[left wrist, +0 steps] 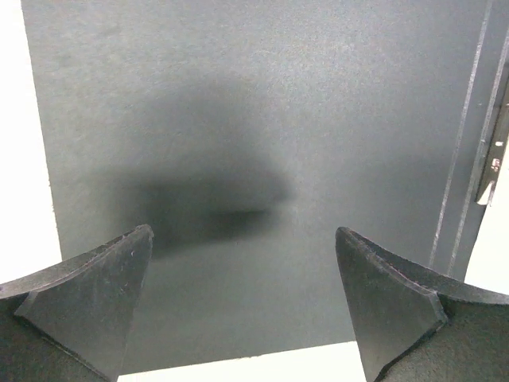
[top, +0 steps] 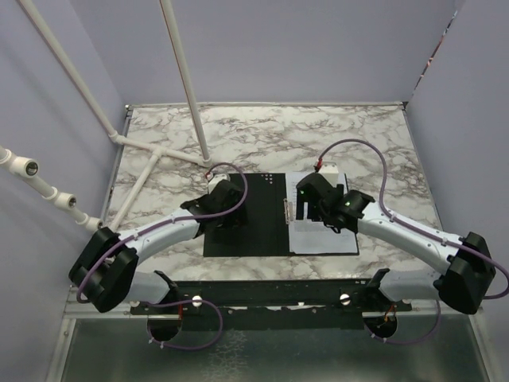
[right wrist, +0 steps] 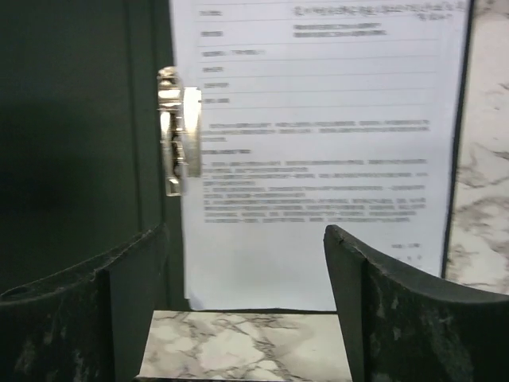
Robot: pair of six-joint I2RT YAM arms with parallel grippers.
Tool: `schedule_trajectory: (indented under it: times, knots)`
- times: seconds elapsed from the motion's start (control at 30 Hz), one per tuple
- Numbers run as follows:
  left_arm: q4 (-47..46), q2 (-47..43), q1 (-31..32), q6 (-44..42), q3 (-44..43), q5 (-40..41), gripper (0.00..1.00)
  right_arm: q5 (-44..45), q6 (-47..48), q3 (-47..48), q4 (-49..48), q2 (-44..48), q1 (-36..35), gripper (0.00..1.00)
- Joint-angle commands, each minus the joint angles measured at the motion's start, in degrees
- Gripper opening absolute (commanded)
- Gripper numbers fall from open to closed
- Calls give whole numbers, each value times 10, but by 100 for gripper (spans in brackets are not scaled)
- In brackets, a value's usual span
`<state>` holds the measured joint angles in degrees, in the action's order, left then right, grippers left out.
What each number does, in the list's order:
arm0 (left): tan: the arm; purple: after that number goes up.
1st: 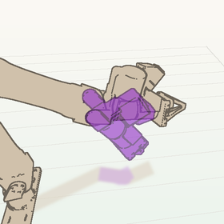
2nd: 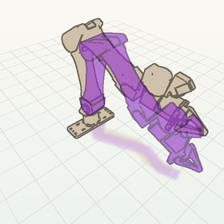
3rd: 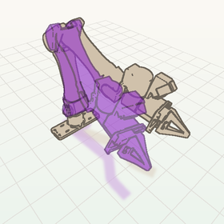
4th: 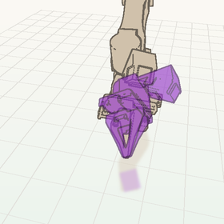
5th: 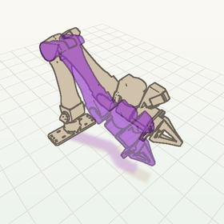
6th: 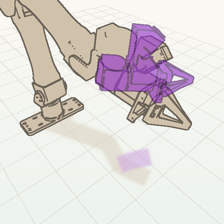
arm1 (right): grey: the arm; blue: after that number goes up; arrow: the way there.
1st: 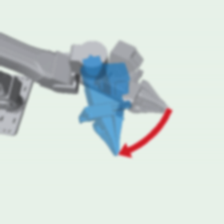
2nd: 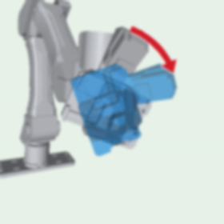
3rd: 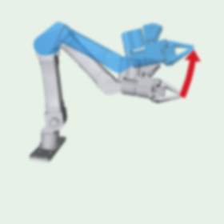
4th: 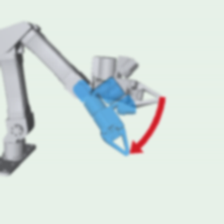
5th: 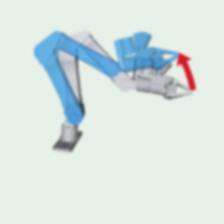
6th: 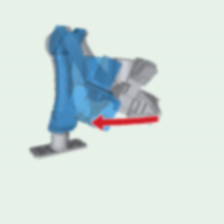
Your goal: Put the files into the folder
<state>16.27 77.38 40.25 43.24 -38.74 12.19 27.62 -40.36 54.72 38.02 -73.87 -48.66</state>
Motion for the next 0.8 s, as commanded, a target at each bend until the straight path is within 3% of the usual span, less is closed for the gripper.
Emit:
schedule_trajectory:
  times: [0.0,0.17,0.33,0.47,0.77]
  knots:
    - [123,-53,-6,-17,-55,24,99,34,10,-34,39,41,28,87]
    - [184,-93,-24,-41,-86,68,99,-39,33,-42,-8,45,40,89]
    - [228,-130,-36,-59,-109,113,99,-93,38,-10,-49,-23,40,89]
    - [244,-160,-39,-65,-113,120,99,-97,43,29,-68,-91,40,89]
    - [247,-203,-41,-87,-111,92,99,-79,40,120,-75,-227,41,76]
